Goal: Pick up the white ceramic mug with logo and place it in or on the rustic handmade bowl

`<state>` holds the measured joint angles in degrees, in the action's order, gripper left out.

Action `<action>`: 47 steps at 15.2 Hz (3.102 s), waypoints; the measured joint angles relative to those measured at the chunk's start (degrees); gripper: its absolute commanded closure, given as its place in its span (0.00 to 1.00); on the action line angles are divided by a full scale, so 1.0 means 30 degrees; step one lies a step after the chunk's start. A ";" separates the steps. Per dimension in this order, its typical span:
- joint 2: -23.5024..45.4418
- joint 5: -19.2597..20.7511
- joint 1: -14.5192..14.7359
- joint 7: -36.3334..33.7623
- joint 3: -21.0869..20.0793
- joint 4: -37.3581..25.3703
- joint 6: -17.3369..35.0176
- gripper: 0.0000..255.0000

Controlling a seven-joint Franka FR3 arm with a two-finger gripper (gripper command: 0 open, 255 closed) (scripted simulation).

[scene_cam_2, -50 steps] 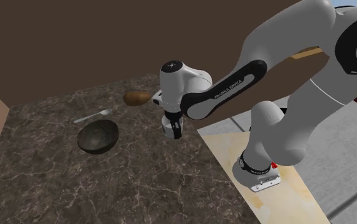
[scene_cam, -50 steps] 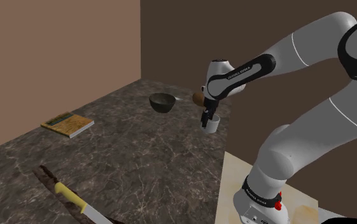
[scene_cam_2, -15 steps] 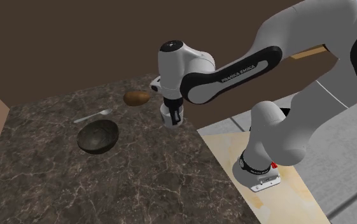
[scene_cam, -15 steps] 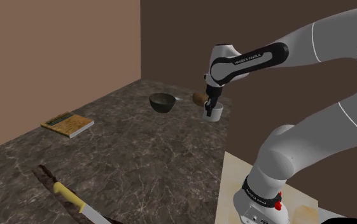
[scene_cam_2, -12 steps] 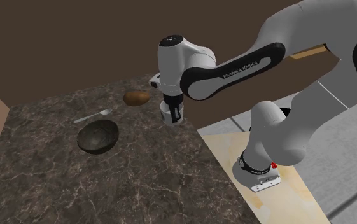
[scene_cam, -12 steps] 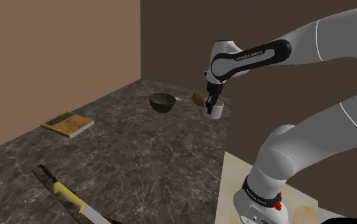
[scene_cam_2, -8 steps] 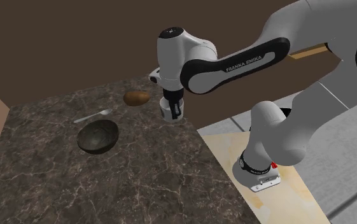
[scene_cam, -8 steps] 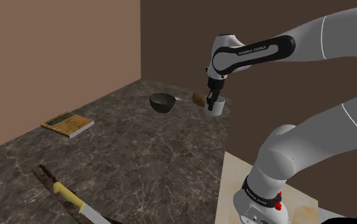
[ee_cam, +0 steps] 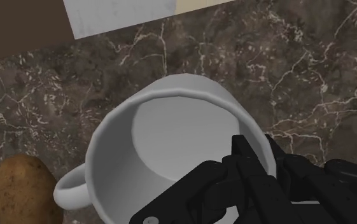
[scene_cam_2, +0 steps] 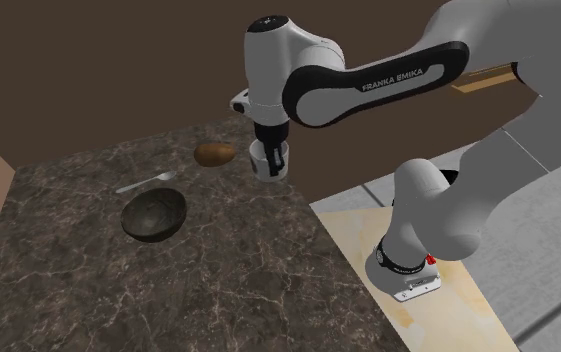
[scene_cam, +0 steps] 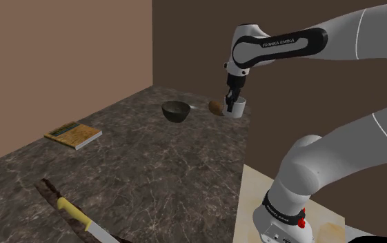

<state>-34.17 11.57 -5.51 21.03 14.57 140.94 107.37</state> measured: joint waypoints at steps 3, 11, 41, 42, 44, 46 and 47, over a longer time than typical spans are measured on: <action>0.0190 -0.0120 0.0085 -0.0011 -0.0087 -0.0663 -0.0477 1.00; 0.5880 -0.1498 0.1250 -0.0539 -0.0358 -0.5589 0.0155 1.00; 1.9814 -0.4543 0.1719 -0.0929 -0.1018 -1.9841 -0.0492 1.00; 1.9870 -0.4555 0.1711 -0.0918 -0.1021 -1.9720 -0.0318 1.00; 1.9905 -0.4563 0.1710 -0.0912 -0.1025 -1.9504 -0.0064 1.00; 1.9910 -0.4563 0.1717 -0.0919 -0.1027 -1.9441 0.0009 1.00; 1.9912 -0.4563 0.1717 -0.0919 -0.1028 -1.9434 0.0019 1.00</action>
<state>25.57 -2.12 -0.36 18.28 11.48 82.63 107.43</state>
